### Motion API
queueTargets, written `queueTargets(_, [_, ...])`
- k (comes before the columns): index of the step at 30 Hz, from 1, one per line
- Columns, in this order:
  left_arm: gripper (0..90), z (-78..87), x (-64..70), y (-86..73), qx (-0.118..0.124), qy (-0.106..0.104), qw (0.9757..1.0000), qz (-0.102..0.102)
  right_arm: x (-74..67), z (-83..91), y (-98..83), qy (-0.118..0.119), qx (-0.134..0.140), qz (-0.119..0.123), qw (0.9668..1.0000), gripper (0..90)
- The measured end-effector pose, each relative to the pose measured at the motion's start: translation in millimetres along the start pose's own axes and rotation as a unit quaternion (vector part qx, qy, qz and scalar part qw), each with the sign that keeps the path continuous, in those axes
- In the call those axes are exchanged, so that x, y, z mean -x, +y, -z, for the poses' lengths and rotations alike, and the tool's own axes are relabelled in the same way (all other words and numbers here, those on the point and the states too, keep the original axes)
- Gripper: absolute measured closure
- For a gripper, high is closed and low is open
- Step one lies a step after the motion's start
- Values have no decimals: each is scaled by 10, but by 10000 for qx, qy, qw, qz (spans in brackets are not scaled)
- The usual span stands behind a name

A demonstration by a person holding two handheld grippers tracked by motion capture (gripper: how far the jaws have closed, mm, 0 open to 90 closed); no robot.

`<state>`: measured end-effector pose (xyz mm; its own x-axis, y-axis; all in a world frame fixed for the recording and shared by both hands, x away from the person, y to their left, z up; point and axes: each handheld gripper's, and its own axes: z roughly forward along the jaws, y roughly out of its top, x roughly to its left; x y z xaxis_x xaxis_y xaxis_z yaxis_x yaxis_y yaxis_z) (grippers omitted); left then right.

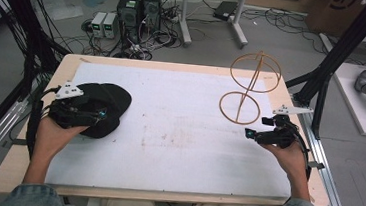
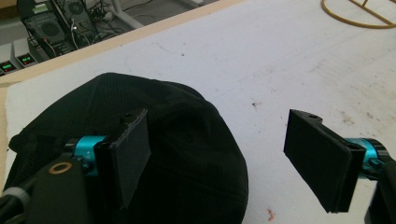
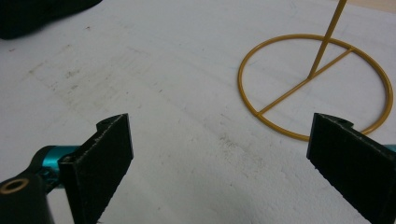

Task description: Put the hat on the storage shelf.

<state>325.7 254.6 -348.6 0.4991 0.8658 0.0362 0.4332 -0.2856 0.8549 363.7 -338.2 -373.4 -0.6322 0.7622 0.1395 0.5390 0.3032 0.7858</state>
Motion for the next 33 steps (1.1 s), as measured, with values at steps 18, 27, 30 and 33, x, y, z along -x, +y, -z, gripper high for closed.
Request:
queueTargets(18, [288, 88, -163, -57, 202, 255, 9994, 126, 16, 6, -5, 27, 13, 4, 10000, 66])
queueTargets(27, [311, 122, -265, -112, 206, 371, 9990, 147, 14, 32, -14, 14, 32, -21, 10000, 66])
queueTargets(30, [312, 136, -252, -98, 237, 363, 9990, 106, 5, 35, -14, 29, 19, -8, 10000, 66])
queueTargets(33, [313, 190, -269, -89, 283, 484, 9984, 67, 16, 37, -14, 35, 51, -34, 10000, 66])
